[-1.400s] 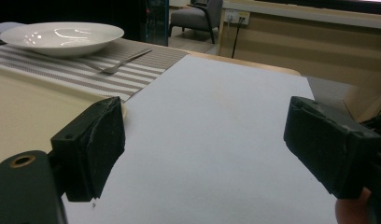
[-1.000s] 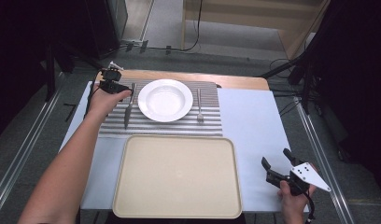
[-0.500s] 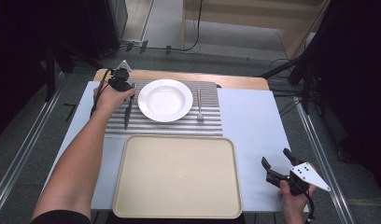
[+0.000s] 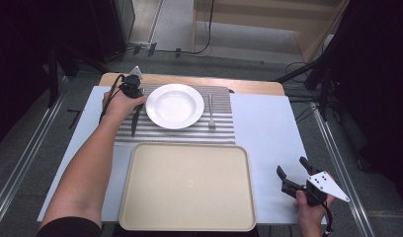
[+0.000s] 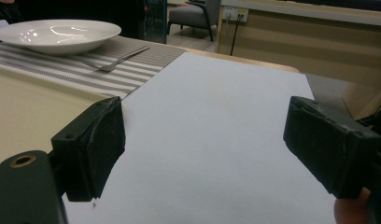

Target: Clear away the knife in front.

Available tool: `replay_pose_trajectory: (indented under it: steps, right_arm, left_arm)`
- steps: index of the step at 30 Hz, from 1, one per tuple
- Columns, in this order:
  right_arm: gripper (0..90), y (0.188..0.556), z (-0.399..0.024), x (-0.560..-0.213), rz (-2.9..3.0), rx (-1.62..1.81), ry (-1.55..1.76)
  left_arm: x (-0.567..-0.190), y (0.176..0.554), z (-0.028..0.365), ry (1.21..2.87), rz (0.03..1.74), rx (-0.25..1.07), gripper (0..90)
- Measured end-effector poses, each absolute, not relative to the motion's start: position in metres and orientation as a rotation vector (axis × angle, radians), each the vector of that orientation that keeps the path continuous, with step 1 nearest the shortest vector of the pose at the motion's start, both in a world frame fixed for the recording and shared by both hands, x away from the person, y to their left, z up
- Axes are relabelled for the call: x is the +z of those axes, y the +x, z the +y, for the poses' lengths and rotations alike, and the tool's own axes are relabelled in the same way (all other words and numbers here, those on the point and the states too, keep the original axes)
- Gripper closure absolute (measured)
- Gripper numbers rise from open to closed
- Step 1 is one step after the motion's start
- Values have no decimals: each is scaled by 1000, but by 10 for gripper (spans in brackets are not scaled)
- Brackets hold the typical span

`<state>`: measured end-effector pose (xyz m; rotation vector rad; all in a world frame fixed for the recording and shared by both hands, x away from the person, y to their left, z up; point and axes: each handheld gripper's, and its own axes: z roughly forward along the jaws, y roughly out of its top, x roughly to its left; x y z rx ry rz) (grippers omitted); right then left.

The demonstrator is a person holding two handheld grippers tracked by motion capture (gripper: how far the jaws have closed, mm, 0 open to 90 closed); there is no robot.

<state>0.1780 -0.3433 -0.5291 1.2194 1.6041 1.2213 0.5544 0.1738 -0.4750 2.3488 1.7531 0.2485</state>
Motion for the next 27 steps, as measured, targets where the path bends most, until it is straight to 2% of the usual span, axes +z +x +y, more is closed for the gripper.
replay_pose_trajectory:
  steps: [4, 21, 27]
  right_arm:
    - [140, 178, -343, -529, 1605, 1213, 1221]
    - [141, 178, -344, -529, 1598, 1217, 1228]
    - [141, 178, -344, -529, 1594, 1217, 1234]
  left_arm:
    - [-475, 557, 175, 2355, 1766, 239, 786]
    - [-456, 549, 195, 2292, 1761, 170, 792]
    - [-466, 542, 203, 2304, 1778, 129, 791]
